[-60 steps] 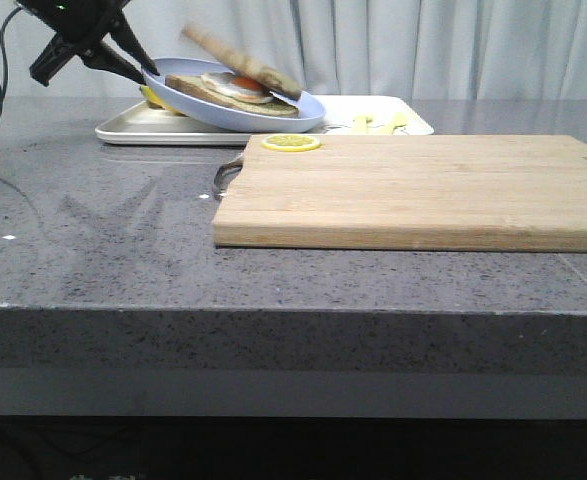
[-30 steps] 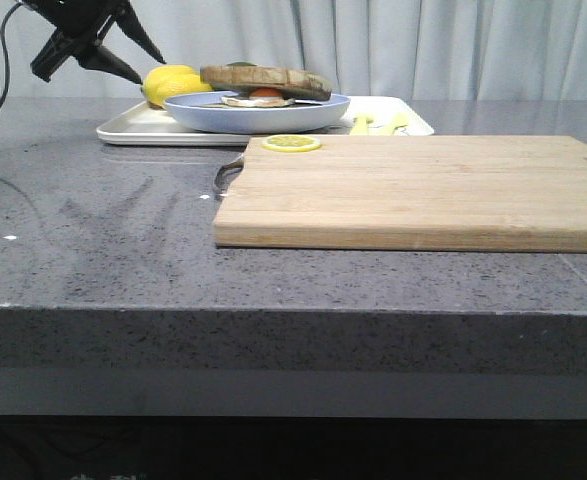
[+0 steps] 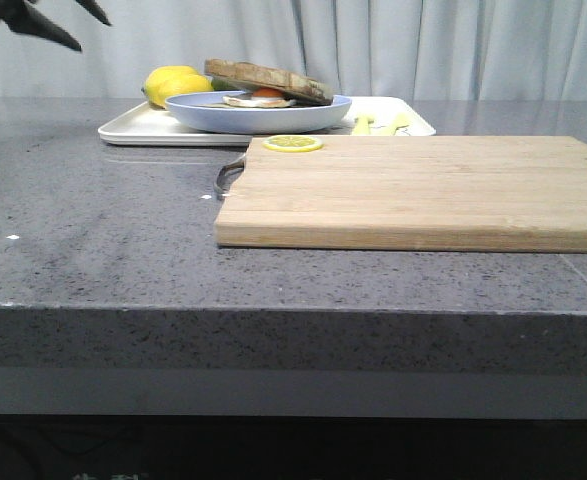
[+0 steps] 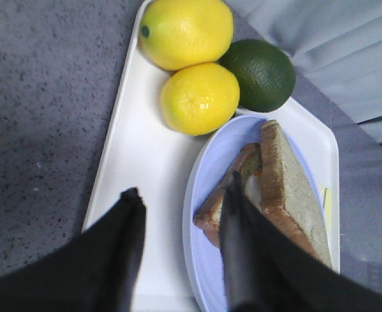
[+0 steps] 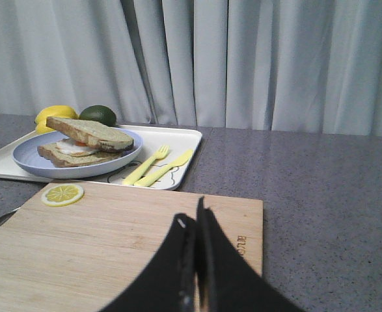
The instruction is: Place bread and move sandwich to tray
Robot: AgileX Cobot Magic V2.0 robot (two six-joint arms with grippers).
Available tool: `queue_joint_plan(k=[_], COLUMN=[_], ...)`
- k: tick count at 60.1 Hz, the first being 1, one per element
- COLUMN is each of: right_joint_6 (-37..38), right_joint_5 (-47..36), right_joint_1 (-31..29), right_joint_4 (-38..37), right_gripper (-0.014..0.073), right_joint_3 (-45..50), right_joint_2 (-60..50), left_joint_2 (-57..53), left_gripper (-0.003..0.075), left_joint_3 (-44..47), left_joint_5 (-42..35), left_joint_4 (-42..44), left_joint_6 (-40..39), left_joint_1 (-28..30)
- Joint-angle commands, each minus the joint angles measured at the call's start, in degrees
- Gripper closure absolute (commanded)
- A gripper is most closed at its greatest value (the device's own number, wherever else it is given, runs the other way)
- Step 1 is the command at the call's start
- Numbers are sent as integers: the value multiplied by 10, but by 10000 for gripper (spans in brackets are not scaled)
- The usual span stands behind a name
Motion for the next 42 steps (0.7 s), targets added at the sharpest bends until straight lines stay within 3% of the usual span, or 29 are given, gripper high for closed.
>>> queue_joint_plan(k=[1, 5, 11, 27, 42], right_joint_6=[0, 0, 0, 0, 0], right_joint_5=[-48, -48, -48, -48, -48], right_joint_1=[-1, -1, -1, -1, -1], right_joint_4=[1, 1, 1, 1, 1], right_gripper=[653, 653, 653, 653, 653], right_joint_3=[-14, -14, -14, -14, -14], right_joint_2=[2, 2, 2, 2, 2], left_joint_2=[-53, -59, -78, -162, -267], left_gripper=[655, 738, 739, 739, 739], left_joint_3=[-20, -20, -20, -17, 39], left_joint_5=[-9, -4, 11, 63, 71], left_joint_4=[-25, -25, 3, 230, 279], left_joint_6=[6, 17, 29, -1, -7], left_joint_1=[4, 5, 2, -26, -38])
